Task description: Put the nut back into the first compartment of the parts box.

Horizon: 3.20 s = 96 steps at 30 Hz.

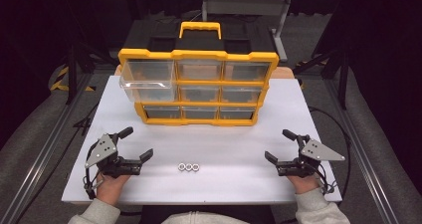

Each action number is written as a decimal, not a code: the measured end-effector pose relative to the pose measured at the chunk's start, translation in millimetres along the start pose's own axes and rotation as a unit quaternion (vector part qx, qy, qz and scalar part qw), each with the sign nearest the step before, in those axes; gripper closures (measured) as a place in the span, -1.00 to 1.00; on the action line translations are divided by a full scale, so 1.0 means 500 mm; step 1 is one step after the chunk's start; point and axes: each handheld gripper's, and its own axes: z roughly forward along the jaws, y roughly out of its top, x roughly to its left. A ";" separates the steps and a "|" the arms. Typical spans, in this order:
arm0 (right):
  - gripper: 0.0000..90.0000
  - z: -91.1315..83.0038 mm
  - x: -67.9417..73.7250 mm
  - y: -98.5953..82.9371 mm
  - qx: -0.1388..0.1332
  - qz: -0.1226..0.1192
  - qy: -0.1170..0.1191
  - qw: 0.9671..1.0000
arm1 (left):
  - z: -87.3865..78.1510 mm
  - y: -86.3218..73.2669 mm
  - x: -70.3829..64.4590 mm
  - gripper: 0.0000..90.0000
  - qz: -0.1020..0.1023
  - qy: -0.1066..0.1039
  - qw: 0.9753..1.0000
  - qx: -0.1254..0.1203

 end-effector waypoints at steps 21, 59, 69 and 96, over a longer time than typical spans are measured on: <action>-0.93 0.004 0.005 0.005 -0.002 -0.005 0.009 1.000 | 0.033 0.048 -0.018 -0.95 -0.026 -0.058 0.998 -0.001; -0.90 0.004 0.003 0.021 0.027 0.000 0.034 0.999 | 0.159 0.159 -0.095 -0.85 0.117 -0.100 0.944 0.294; -0.89 0.008 0.003 0.020 0.034 0.001 0.041 0.999 | 0.191 0.179 -0.113 -0.84 0.147 -0.103 0.900 0.398; -0.89 0.011 -0.001 0.019 0.042 0.004 0.045 0.998 | 0.249 0.133 -0.122 -0.63 0.110 -0.116 0.840 0.518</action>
